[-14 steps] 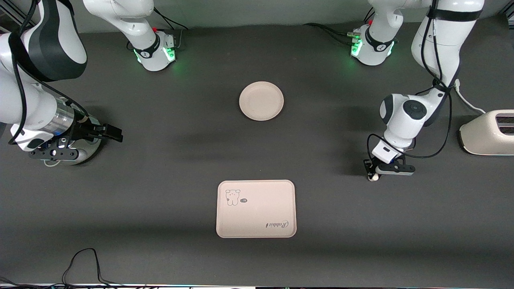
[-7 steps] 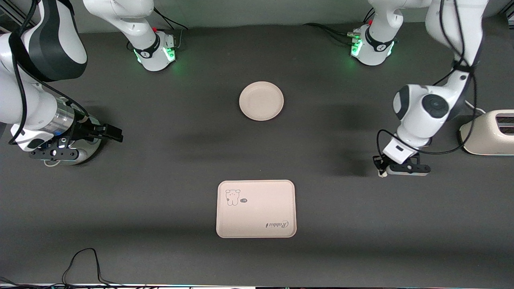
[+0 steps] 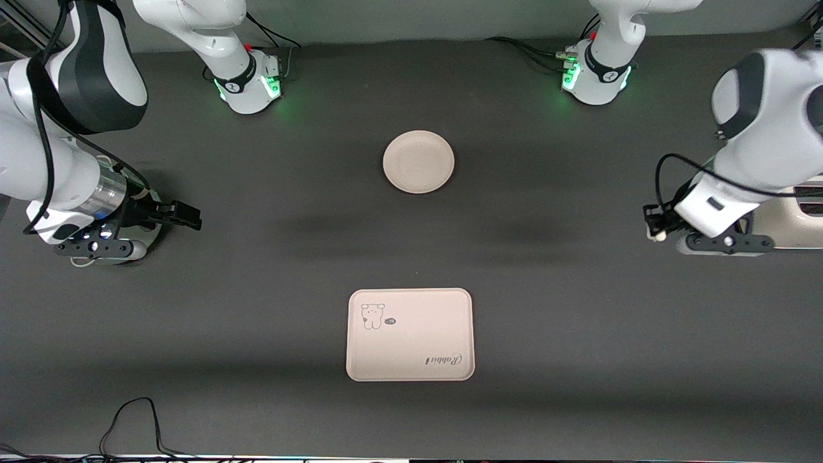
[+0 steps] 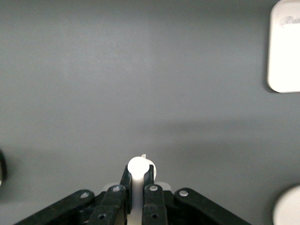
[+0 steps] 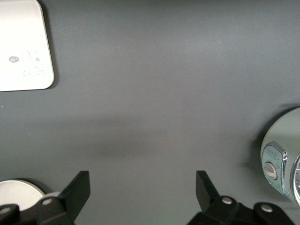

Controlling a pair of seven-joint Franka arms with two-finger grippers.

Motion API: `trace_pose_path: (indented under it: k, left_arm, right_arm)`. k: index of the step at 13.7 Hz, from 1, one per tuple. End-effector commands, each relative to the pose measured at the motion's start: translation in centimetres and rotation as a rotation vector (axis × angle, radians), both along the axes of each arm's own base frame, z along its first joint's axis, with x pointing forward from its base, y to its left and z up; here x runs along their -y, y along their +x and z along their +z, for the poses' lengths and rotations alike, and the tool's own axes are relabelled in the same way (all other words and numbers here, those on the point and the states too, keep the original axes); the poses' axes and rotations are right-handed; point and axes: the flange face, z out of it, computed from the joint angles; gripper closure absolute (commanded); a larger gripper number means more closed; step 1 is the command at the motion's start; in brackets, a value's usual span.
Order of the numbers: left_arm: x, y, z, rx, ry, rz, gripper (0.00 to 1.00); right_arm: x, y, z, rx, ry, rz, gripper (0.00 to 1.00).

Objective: Place bun in plate and plate on tray
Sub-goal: 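Carry the bun with the left gripper over the white plate and lower it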

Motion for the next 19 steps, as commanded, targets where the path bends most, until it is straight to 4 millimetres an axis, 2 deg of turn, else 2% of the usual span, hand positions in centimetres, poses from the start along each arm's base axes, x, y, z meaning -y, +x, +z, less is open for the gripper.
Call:
trace_pose_path:
  k: [1, 2, 4, 6, 8, 11, 13, 14, 15, 17, 19]
  left_arm:
    - [1.4, 0.4, 2.8, -0.056, -0.028, -0.002, 1.0]
    - [2.9, 0.0, 3.0, -0.065, -0.024, 0.009, 1.0]
    - [7.3, -1.1, 3.3, -0.086, -0.005, 0.064, 1.0]
    - [13.2, -2.5, 2.7, -0.087, 0.017, 0.095, 1.0]
    - [19.4, -4.1, 1.1, -0.087, 0.035, 0.125, 1.0]
    - [27.8, -6.6, -3.0, -0.085, 0.061, 0.141, 1.0]
    - [33.3, -8.9, -6.5, -0.089, 0.067, 0.151, 1.0]
    - [35.8, -10.1, -8.4, -0.084, 0.076, 0.176, 1.0]
    - [38.1, -11.6, -10.6, -0.072, 0.104, 0.168, 1.0]
    - [40.8, -13.9, -14.9, -0.088, 0.136, 0.13, 1.0]
    - [42.1, -17.4, -18.6, -0.085, 0.117, 0.15, 1.0]
  right_arm:
    - [-0.6, -2.0, 1.7, 0.005, 0.003, 0.002, 0.0]
    - [-0.7, -2.6, 2.3, -0.006, -0.001, 0.005, 0.0]
    - [-2.2, -3.6, 3.4, -0.006, -0.006, 0.033, 0.0]
    - [-2.5, -3.7, 4.1, 0.011, -0.005, 0.039, 0.0]
    - [-1.7, -3.3, 3.9, 0.012, 0.001, 0.059, 0.0]
    - [1.3, -2.8, 3.3, 0.003, 0.065, 0.158, 0.0]
    - [1.5, -3.0, 3.5, -0.001, 0.069, 0.199, 0.02]
    - [1.4, -3.0, 3.7, 0.0, 0.067, 0.188, 0.09]
    - [1.4, -3.2, 3.7, -0.004, 0.063, 0.148, 0.09]
    - [1.3, -3.5, 3.7, -0.025, 0.059, 0.112, 0.02]
    - [1.2, -3.6, 3.8, -0.026, 0.058, 0.114, 0.0]
